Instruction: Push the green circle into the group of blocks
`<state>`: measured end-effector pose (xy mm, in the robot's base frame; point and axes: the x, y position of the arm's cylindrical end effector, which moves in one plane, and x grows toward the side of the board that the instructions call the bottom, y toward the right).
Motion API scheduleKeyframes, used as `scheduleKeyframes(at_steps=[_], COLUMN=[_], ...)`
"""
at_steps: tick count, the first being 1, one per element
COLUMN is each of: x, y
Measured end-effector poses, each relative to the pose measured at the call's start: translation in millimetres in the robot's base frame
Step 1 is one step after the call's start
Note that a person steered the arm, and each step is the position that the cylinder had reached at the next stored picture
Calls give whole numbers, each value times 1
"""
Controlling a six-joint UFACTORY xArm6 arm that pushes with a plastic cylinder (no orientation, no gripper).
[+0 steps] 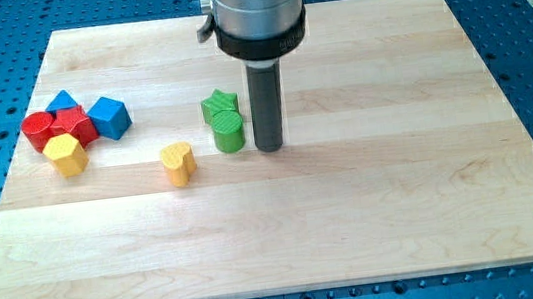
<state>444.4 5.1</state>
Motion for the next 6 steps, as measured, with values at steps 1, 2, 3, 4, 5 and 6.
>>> scheduleKeyframes(at_steps=[1,2,3,4,5,6], x=[-1,-11,-4,9,22,17], y=[8,-49,-117,-96,-110,-158])
